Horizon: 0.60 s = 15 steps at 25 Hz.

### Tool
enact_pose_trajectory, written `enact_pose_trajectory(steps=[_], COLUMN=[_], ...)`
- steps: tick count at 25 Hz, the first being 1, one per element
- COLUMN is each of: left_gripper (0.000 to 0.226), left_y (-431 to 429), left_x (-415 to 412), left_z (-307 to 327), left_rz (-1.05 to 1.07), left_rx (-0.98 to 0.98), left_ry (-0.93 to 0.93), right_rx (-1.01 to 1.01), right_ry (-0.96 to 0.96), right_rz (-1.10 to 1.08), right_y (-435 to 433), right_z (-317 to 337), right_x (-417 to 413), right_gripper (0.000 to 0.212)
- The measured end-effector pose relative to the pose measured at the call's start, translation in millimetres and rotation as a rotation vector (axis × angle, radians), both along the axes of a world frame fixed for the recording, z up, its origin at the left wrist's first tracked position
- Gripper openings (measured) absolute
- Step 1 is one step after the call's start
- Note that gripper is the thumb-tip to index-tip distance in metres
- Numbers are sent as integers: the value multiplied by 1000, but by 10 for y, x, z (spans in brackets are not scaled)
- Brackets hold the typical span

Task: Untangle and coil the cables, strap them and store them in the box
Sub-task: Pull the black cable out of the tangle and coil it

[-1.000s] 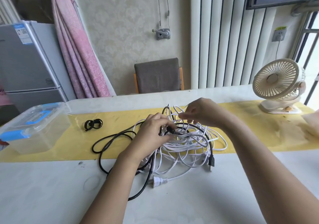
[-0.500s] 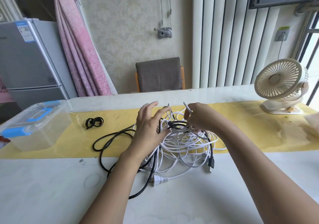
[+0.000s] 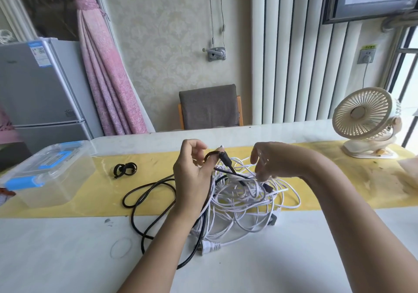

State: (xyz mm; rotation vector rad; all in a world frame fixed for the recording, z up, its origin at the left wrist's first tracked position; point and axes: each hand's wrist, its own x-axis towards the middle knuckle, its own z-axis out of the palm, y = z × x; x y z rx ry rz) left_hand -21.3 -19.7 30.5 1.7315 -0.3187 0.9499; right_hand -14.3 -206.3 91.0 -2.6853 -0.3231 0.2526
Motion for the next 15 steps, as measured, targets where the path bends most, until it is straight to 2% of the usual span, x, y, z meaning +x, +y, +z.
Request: enact_pose_trajectory(steps=[2, 3, 5, 7, 10, 12, 13, 14, 15], left_gripper=[37, 38, 24, 2, 10, 36, 46, 46, 35], left_y=[21, 41, 49, 21, 18, 56, 71, 85, 84], left_x=[51, 79, 131, 118, 71, 89, 90, 92, 101], left_z=[-30, -38, -35, 7, 51, 13, -11, -41, -66], left_rz=[10, -85, -406, -587, -697, -802, -828, -824, -796], left_rx=[-9, -41, -163, -194, -205, -172, -120, -47, 30], left_ry=[133, 201, 275, 280, 297, 376, 438, 493, 532], right_rx=[-106, -76, 49, 133, 71, 38, 98, 206, 325], right_ry=[-104, -122, -77, -80, -172, -264, -321, -382, -457], right_rz=[44, 97, 206, 206, 130, 14, -58, -124, -170], right_y=[-22, -2, 62, 106, 114, 117, 120, 123, 125], right_z=[-1, -4, -41, -106, -150, -165, -159, -144, -121], right_x=[-5, -9, 18, 63, 126, 171, 184, 184, 174], right_gripper=[74, 80, 69, 45, 14, 15, 18, 18, 17])
